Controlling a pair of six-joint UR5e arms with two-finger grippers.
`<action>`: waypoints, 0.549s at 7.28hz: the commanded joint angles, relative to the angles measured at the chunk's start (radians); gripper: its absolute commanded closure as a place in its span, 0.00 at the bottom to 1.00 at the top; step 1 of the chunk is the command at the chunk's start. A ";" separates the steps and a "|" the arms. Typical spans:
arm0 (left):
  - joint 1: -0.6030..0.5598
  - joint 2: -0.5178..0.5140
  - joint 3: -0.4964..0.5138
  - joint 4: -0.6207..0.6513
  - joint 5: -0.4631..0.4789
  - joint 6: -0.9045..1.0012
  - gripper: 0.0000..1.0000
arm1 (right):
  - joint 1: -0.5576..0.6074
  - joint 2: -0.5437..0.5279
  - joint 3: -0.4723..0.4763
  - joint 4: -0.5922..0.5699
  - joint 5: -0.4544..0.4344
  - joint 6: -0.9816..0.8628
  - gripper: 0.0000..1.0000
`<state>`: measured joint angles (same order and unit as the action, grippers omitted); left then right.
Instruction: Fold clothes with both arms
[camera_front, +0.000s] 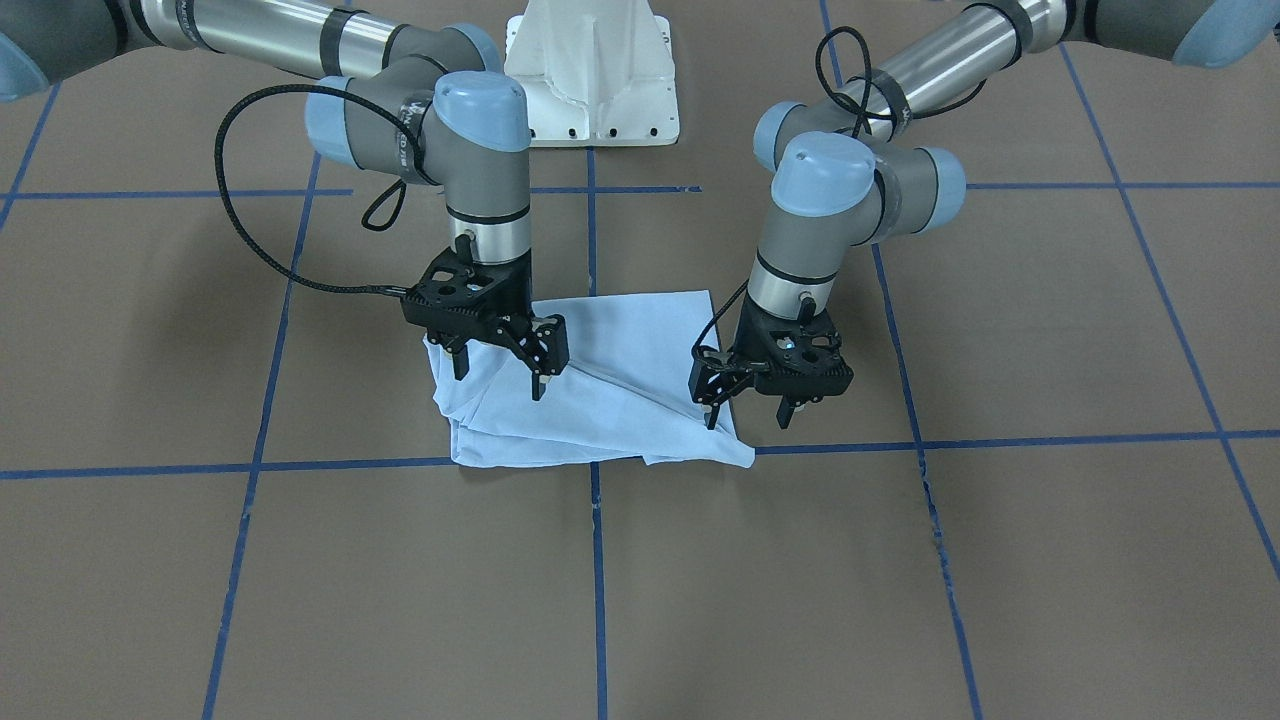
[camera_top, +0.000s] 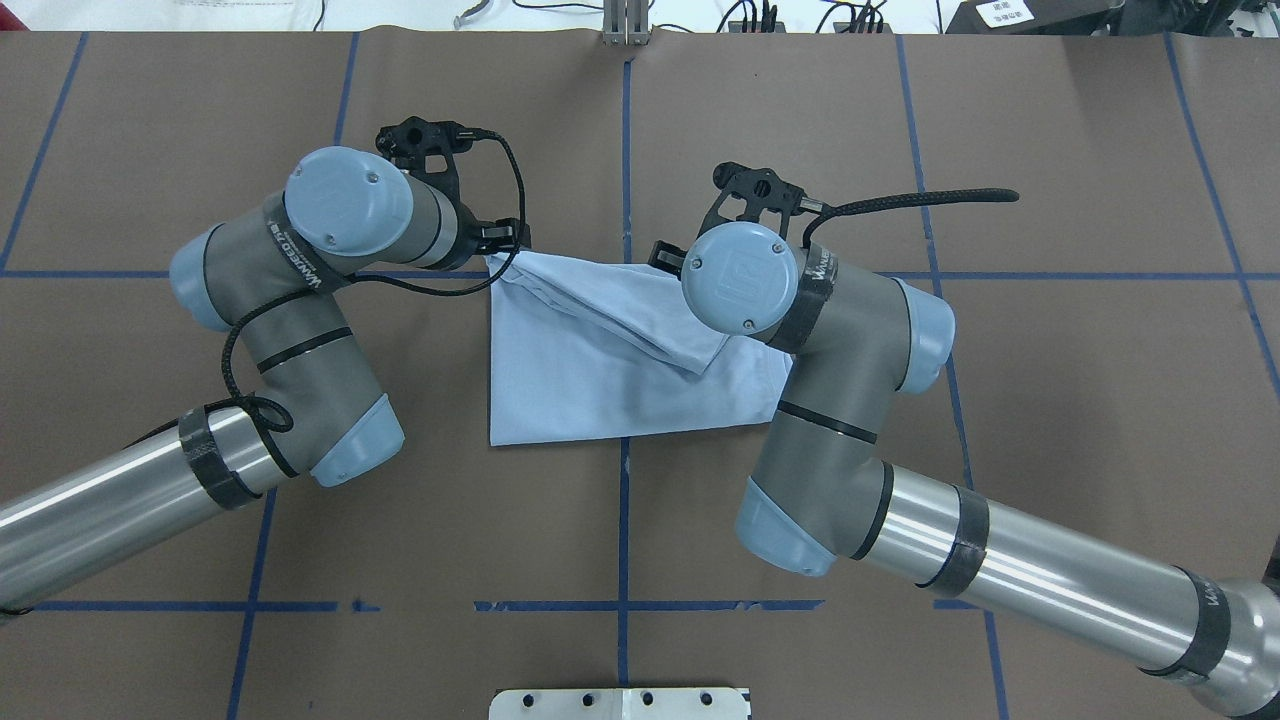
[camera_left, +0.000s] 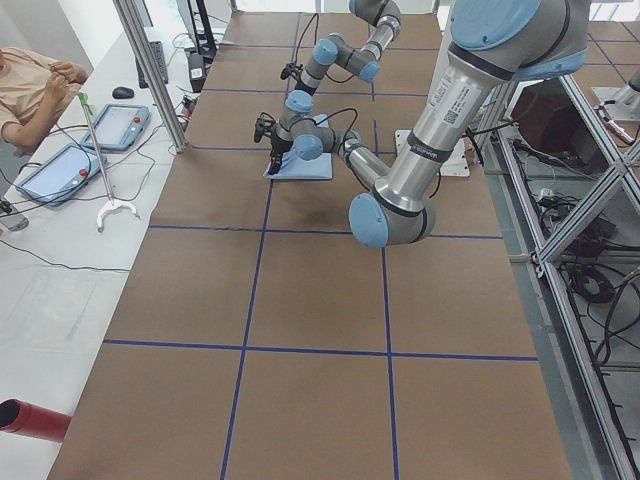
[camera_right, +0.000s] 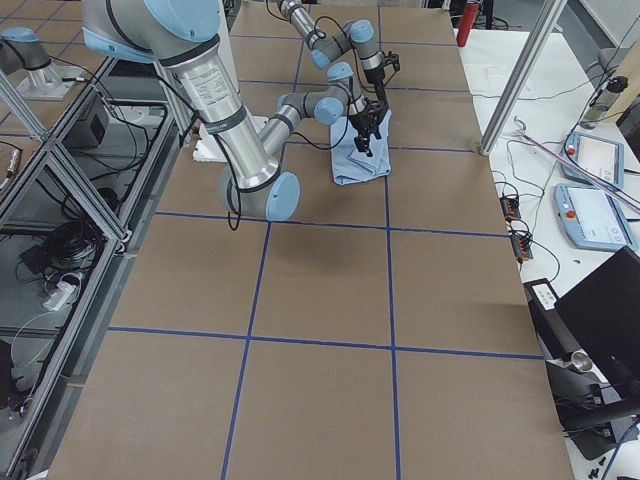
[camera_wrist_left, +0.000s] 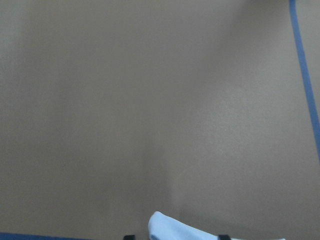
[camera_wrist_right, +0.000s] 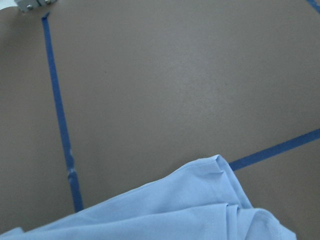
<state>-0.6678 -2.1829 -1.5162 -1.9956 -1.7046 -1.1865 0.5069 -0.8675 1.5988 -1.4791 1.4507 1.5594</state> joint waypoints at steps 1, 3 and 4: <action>-0.006 0.022 -0.035 0.000 -0.017 0.007 0.00 | -0.086 0.024 -0.020 -0.007 -0.068 -0.130 0.00; -0.010 0.022 -0.036 0.000 -0.017 0.007 0.00 | -0.132 0.109 -0.165 -0.006 -0.160 -0.148 0.00; -0.012 0.022 -0.036 -0.002 -0.017 0.007 0.00 | -0.134 0.129 -0.204 -0.006 -0.164 -0.136 0.00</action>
<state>-0.6768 -2.1618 -1.5513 -1.9961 -1.7210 -1.1797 0.3843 -0.7764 1.4598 -1.4850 1.3102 1.4194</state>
